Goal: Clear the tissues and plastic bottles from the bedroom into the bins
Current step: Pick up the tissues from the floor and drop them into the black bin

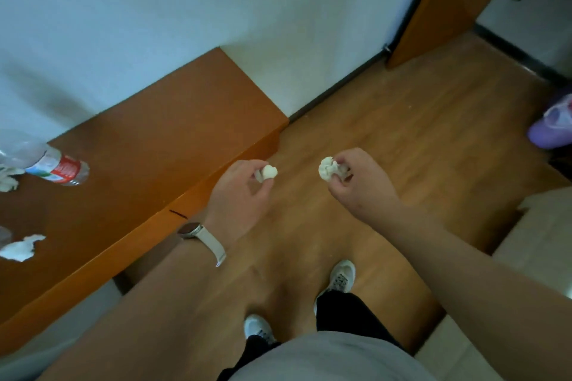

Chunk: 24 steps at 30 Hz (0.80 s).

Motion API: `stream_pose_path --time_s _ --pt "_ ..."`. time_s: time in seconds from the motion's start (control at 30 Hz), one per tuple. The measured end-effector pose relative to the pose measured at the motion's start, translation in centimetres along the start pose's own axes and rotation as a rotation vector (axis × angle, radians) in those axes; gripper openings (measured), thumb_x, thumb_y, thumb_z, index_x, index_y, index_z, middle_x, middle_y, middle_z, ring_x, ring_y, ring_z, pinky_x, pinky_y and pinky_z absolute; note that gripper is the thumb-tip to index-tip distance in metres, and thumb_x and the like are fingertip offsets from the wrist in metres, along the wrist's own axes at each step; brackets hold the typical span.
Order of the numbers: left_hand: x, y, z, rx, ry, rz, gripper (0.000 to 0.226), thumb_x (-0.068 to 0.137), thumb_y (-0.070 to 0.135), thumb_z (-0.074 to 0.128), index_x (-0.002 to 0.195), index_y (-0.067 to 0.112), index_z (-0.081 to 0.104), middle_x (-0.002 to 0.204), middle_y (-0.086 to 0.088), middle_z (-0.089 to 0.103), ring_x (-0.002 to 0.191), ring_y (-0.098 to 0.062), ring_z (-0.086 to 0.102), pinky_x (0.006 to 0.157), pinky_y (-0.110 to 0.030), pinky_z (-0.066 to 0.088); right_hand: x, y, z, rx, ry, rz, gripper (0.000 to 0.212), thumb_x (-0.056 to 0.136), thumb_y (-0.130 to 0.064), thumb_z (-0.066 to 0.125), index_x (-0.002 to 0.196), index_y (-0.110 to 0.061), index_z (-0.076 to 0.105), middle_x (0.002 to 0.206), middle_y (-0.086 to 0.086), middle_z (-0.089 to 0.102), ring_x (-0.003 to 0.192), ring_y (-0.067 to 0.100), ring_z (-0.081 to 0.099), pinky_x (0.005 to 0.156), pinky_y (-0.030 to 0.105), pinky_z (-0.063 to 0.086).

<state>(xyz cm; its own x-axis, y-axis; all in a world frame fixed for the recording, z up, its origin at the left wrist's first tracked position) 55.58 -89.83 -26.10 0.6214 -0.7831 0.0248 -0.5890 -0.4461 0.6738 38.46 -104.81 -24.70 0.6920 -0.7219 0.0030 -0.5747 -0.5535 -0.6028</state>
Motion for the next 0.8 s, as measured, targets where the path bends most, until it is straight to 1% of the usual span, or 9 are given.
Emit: stream_pose_path --time_s 0.1,0.23,0.37,0.47,0.63,0.8 --pt "2.1 3.6 2.1 0.005 -0.051 0.037 0.025 0.09 0.028 0.066 0.115 0.026 0.065 0.103 0.016 0.06 0.093 -0.002 0.055 0.08 -0.02 0.046 0.7 2.6 -3.0 0.028 0.039 0.015 0.023 0.086 -0.019 0.063 0.108 -0.015 0.058 0.103 -0.004 0.054 0.085 0.013 0.054 0.073 0.029 0.049" --pt "5.1 9.3 5.3 0.009 -0.091 0.084 0.028 0.09 0.029 0.066 0.118 0.025 0.064 0.106 0.013 0.062 0.095 -0.003 0.056 0.082 -0.023 0.05 2.1 7.1 -7.5 0.045 0.101 0.002 0.021 0.084 -0.017 0.063 0.104 -0.014 0.058 0.099 -0.005 0.052 0.083 0.011 0.052 0.069 0.029 0.049" --pt "7.9 15.7 8.8 0.0 -0.109 0.124 0.025 0.09 0.027 0.066 0.115 0.024 0.065 0.105 0.012 0.062 0.094 -0.006 0.057 0.081 -0.017 0.046 2.9 12.3 -12.4 0.039 0.168 0.032 0.02 0.083 -0.018 0.062 0.103 -0.016 0.058 0.101 -0.011 0.049 0.082 0.009 0.052 0.067 0.029 0.048" --pt "9.8 19.9 11.6 -0.002 -0.107 0.166 0.023 0.089 0.027 0.066 0.112 0.024 0.066 0.104 0.012 0.061 0.093 -0.007 0.057 0.08 -0.017 0.046 3.1 15.8 -15.9 0.013 0.223 0.046 0.02 0.083 -0.019 0.062 0.102 -0.017 0.057 0.101 -0.013 0.048 0.081 0.008 0.052 0.066 0.029 0.048" --pt "11.9 26.3 15.7 -0.011 -0.19 0.303 0.022 0.089 0.026 0.067 0.111 0.026 0.066 0.101 0.016 0.06 0.089 0.003 0.052 0.076 -0.008 0.036 2.1 20.6 -21.4 0.032 0.339 0.147 0.022 0.083 -0.02 0.063 0.104 -0.018 0.058 0.104 -0.012 0.05 0.079 0.008 0.052 0.067 0.027 0.046" --pt "14.8 32.2 19.6 -0.005 -0.274 0.458 0.023 0.089 0.025 0.068 0.111 0.024 0.066 0.1 0.015 0.06 0.087 0.006 0.052 0.072 -0.004 0.036 0.4 24.4 -25.7 0.043 0.446 0.259 0.02 0.084 -0.02 0.063 0.103 -0.02 0.058 0.103 -0.016 0.046 0.079 0.005 0.05 0.07 0.026 0.045"
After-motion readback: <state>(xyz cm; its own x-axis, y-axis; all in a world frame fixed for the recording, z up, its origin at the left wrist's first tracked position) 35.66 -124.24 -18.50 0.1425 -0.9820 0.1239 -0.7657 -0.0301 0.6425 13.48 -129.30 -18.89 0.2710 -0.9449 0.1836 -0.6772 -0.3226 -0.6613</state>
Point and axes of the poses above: each hand's wrist, its own x-axis towards the middle knuckle, its own z-axis out of the palm, y = z × x, the point moved 4 cm from there along x, towards the middle knuckle
